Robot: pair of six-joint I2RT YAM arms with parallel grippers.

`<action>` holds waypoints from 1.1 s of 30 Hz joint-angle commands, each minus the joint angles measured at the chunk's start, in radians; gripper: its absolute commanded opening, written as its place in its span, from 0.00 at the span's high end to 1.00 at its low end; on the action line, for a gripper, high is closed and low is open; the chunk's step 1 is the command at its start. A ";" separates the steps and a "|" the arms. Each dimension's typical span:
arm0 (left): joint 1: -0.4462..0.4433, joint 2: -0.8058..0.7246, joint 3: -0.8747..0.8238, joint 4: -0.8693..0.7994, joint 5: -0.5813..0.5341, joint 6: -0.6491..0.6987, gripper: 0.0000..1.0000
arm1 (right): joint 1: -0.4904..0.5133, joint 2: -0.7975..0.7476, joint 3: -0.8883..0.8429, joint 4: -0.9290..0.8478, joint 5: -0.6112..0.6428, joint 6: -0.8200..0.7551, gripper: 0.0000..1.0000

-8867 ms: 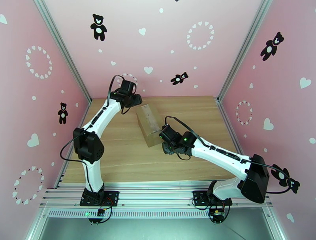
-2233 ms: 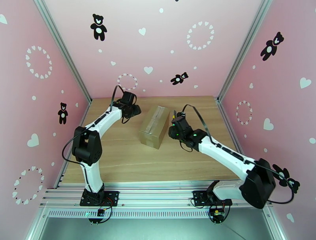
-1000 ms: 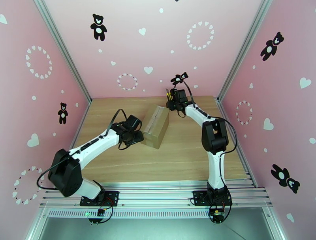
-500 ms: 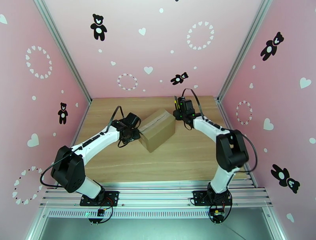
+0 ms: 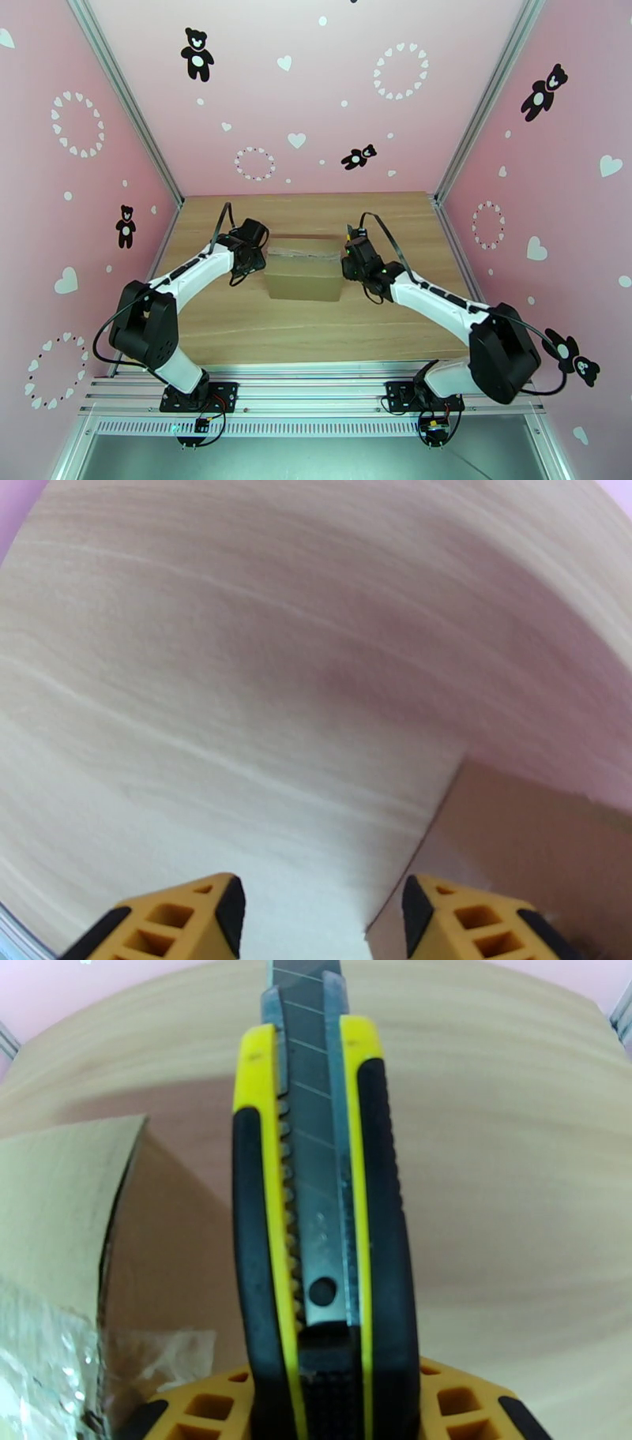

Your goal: Unpack the express box

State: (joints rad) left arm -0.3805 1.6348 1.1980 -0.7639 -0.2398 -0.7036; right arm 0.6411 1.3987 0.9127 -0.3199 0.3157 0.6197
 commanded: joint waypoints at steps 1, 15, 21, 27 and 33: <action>0.018 -0.022 0.024 0.029 0.014 0.042 0.40 | 0.020 -0.071 -0.006 -0.090 0.023 0.055 1.00; -0.052 -0.400 -0.221 -0.169 0.116 -0.001 0.40 | -0.107 -0.089 0.034 -0.097 -0.052 -0.068 1.00; -0.202 -0.478 -0.286 -0.115 0.175 -0.129 0.40 | -0.187 0.027 0.147 0.014 -0.122 -0.176 1.00; -0.237 -0.365 -0.237 -0.016 0.182 -0.151 0.39 | -0.210 0.175 0.287 0.069 -0.172 -0.258 1.00; -0.222 -0.219 -0.157 0.025 0.122 -0.135 0.40 | -0.210 0.268 0.369 0.093 -0.243 -0.304 1.00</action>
State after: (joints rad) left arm -0.6113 1.3762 0.9901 -0.7822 -0.0841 -0.8337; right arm 0.4313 1.6352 1.2293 -0.2653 0.1253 0.3576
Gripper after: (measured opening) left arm 0.602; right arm 0.395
